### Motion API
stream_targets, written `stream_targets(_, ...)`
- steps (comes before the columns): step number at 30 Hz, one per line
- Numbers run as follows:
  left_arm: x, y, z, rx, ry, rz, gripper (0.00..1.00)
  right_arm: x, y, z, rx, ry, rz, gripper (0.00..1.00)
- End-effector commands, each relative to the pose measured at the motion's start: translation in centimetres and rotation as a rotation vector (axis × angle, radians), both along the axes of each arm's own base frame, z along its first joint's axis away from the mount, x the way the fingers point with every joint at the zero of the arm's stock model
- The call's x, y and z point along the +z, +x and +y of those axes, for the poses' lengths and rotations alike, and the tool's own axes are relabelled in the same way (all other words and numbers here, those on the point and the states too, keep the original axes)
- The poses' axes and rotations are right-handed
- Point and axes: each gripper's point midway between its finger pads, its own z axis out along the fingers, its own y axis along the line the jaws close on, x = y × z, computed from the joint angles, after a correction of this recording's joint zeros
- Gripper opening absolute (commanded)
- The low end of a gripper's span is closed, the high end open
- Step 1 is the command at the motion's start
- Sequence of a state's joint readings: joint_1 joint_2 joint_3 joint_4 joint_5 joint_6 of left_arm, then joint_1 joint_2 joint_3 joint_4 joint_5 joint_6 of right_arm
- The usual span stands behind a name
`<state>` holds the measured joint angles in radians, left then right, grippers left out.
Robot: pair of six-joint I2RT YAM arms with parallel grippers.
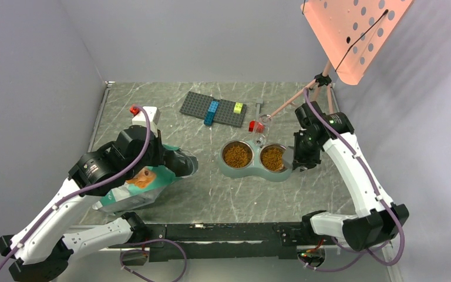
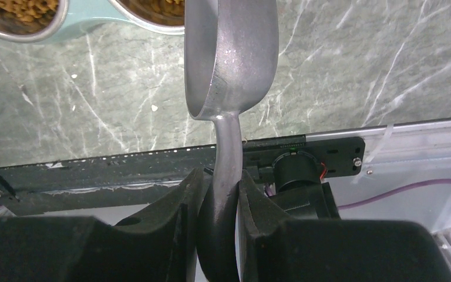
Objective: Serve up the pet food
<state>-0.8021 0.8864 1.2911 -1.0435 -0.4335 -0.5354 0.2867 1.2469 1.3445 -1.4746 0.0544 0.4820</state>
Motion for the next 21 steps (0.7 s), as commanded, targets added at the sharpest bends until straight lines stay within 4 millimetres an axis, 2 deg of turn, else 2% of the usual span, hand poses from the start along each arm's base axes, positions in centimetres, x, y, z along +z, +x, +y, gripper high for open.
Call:
stream_targets(1, 6.8, 1.7, -2.5, 0.007, -0.259, -0.18, 0.0, 3.3, 0.2, 0.0, 0.018, 0.042, -0.162, 0.0)
stream_targets(5, 6.7, 1.9, -2.4, 0.028, -0.269, -0.178, 0.0, 2.3, -1.7, 0.3, 0.03, 0.088, -0.157, 0.0)
stream_targets(7, 6.8, 2.0, -2.5, 0.037, -0.277, -0.178, 0.0, 2.0, -2.6, 1.7, 0.069, 0.176, -0.147, 0.0)
stream_targets(8, 6.7, 2.1, -2.4, 0.048, -0.279, -0.176, 0.0, 2.1, -2.9, 2.5, 0.105, 0.225, -0.154, 0.0)
stream_targets(12, 6.3, 2.4, -2.3, 0.09, -0.295, -0.16, 0.0, 3.8, -4.6, 8.0, 0.31, 0.563, -0.191, 0.0)
stream_targets(14, 6.1, 2.5, -2.2, 0.112, -0.303, -0.152, 0.0, 3.6, -5.7, 10.0, 0.394, 0.683, -0.161, 0.0)
stream_targets(16, 6.1, 2.7, -2.3, 0.126, -0.31, -0.149, 0.0, 3.3, -6.2, 11.7, 0.468, 0.743, -0.156, 0.0)
stream_targets(21, 5.9, 3.0, -2.6, 0.14, -0.318, -0.137, 0.0, 1.7, -6.0, 15.5, 0.574, 0.843, -0.153, 0.0)
